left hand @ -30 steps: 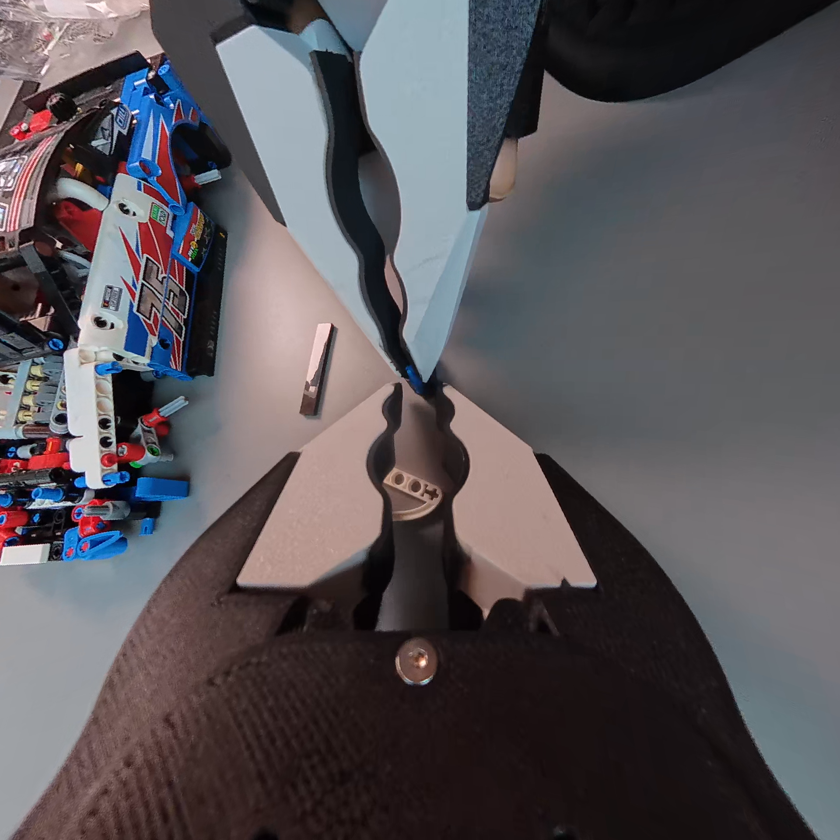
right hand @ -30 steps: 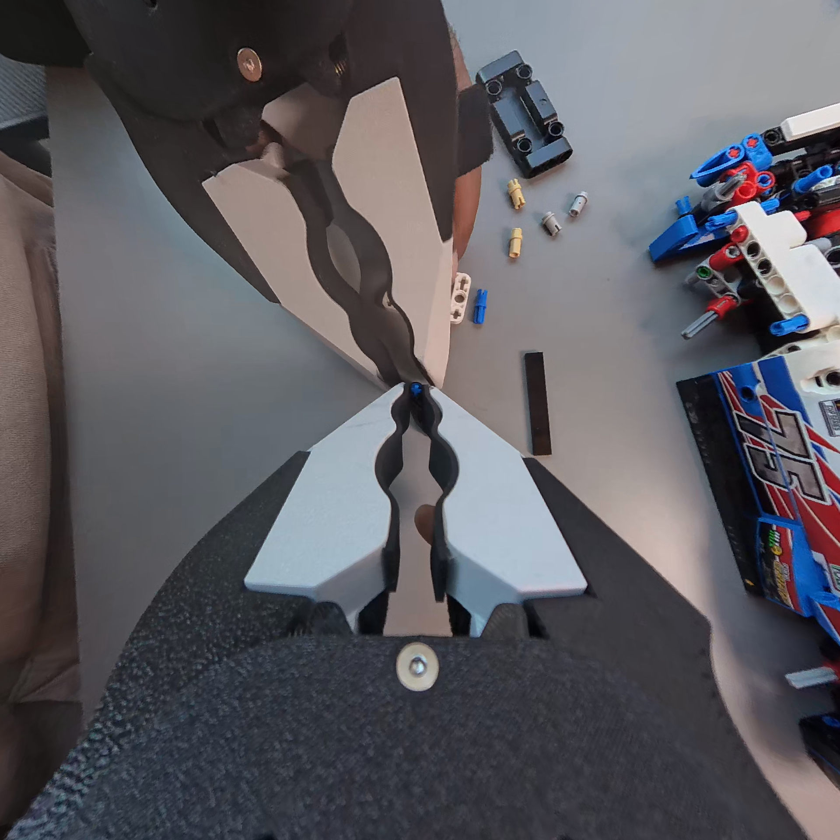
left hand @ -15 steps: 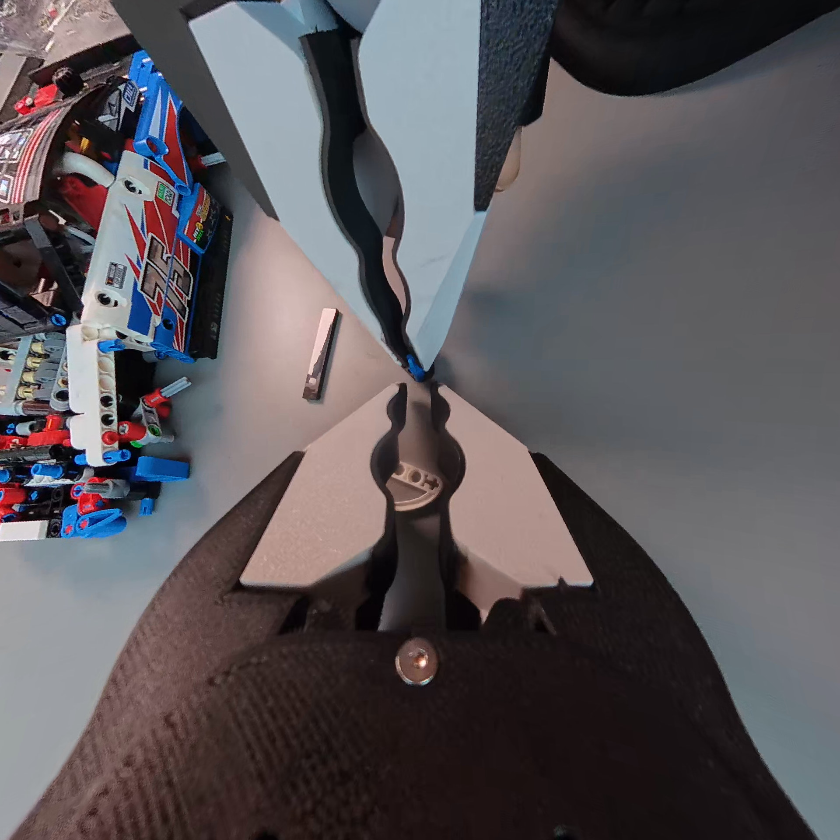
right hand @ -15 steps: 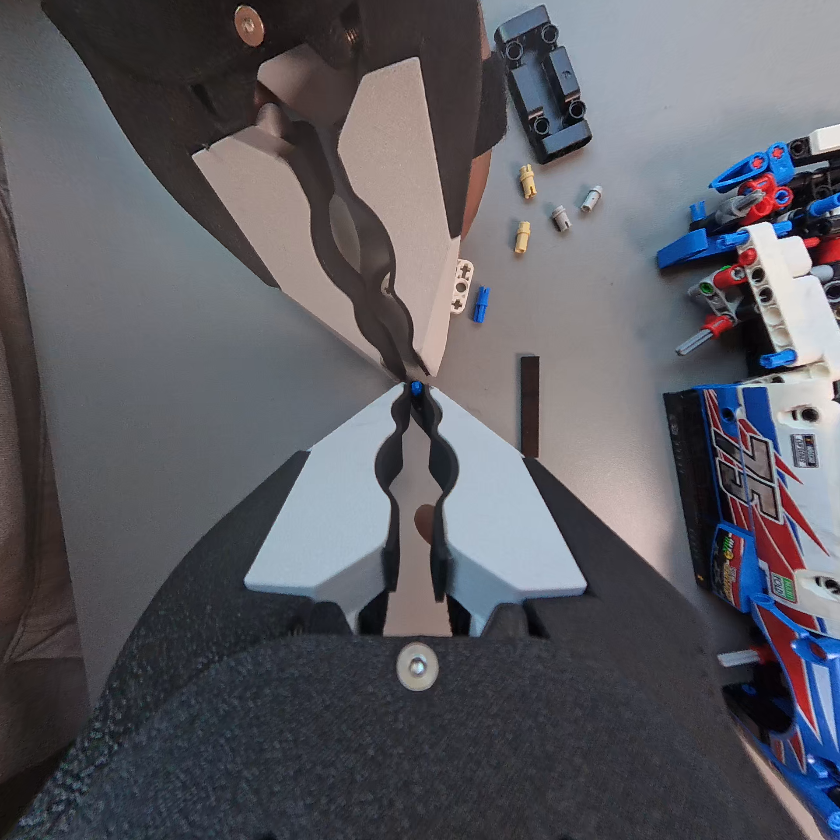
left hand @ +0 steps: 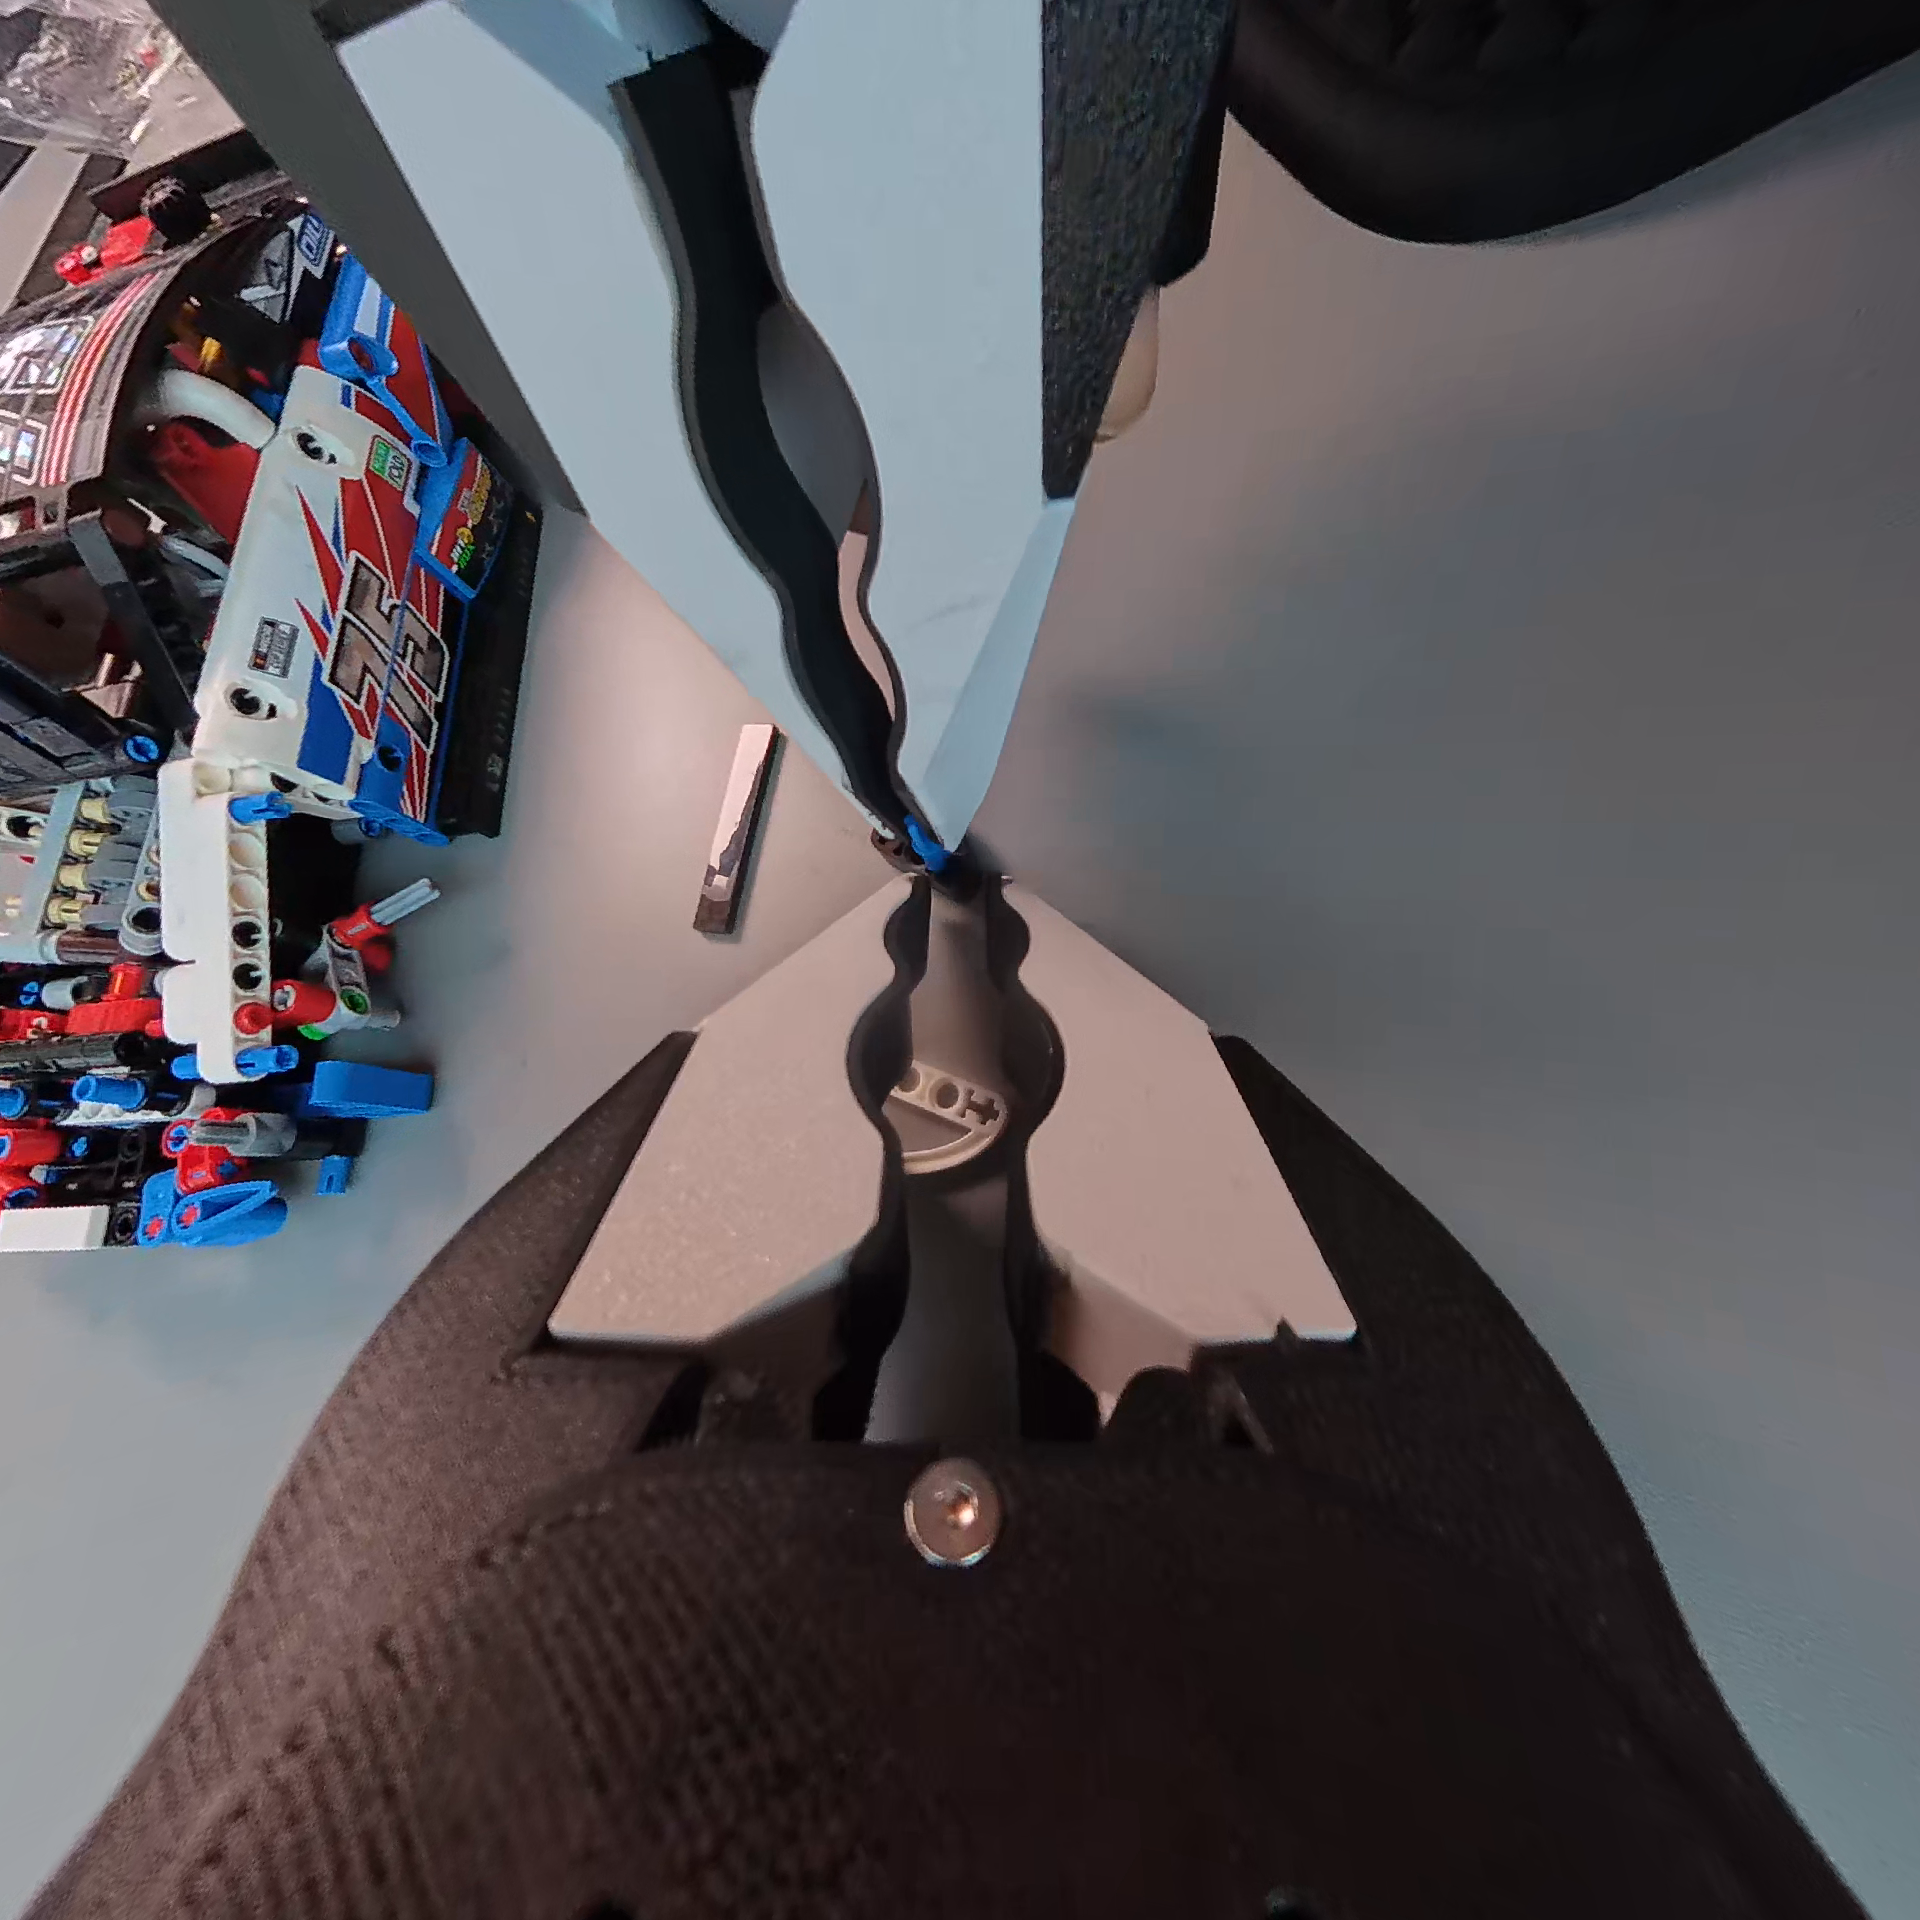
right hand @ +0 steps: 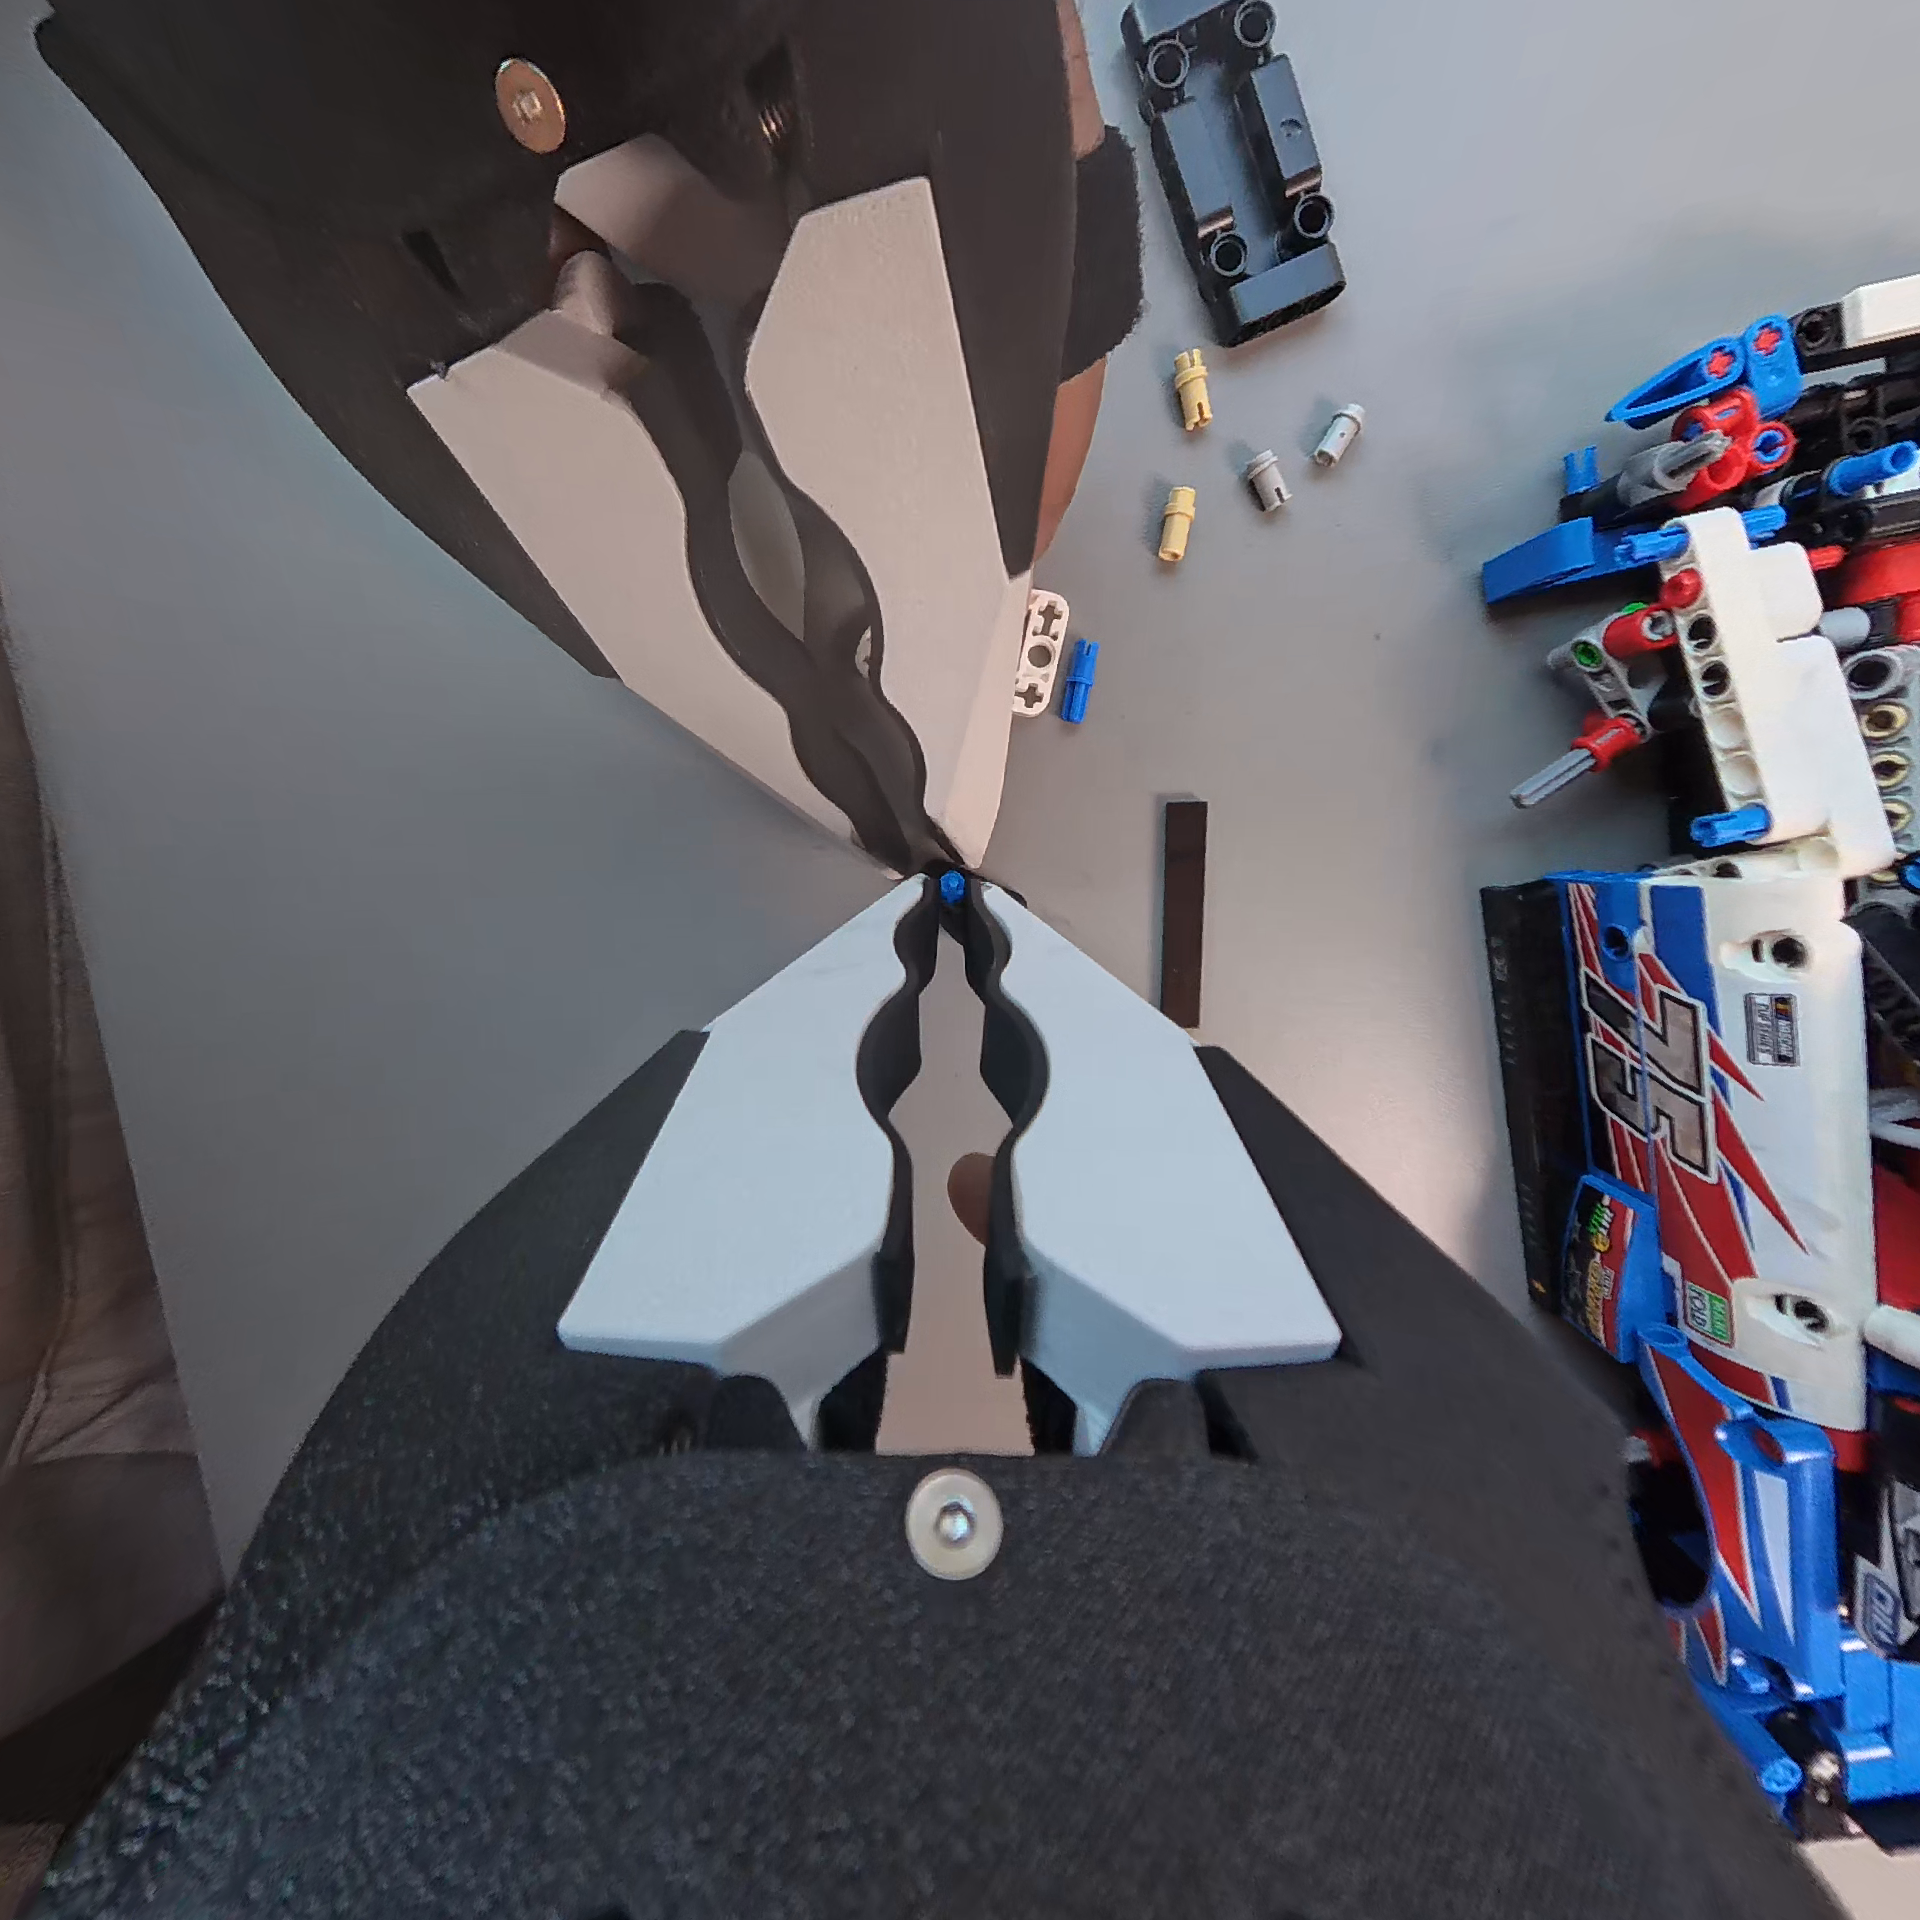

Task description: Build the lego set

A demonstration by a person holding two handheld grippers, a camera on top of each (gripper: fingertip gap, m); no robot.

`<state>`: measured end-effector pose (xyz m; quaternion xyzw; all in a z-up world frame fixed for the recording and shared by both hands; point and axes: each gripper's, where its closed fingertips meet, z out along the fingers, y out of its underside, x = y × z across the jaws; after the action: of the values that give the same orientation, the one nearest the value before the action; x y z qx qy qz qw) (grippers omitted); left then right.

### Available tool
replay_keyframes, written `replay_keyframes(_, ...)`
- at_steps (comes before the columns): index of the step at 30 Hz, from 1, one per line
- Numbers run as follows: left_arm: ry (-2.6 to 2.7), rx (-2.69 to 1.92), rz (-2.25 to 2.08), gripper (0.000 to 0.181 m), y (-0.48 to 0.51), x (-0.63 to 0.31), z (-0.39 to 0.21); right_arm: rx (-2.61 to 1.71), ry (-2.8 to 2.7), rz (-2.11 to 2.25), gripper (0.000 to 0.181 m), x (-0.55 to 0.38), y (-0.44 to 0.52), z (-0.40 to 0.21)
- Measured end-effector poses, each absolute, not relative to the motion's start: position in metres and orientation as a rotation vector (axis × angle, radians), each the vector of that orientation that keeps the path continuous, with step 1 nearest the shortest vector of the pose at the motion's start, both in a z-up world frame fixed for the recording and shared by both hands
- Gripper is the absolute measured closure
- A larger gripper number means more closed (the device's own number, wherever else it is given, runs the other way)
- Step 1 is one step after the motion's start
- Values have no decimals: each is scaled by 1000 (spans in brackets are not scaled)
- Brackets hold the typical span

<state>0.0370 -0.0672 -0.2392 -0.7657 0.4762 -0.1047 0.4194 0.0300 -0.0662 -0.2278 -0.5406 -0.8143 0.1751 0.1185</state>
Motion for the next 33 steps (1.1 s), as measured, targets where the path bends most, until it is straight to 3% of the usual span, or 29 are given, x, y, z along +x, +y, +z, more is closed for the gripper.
replay_keyframes(33,1188,-1901,-238,179,-65,39,-239,-1562,-2539,314,181,36,-66,-232)
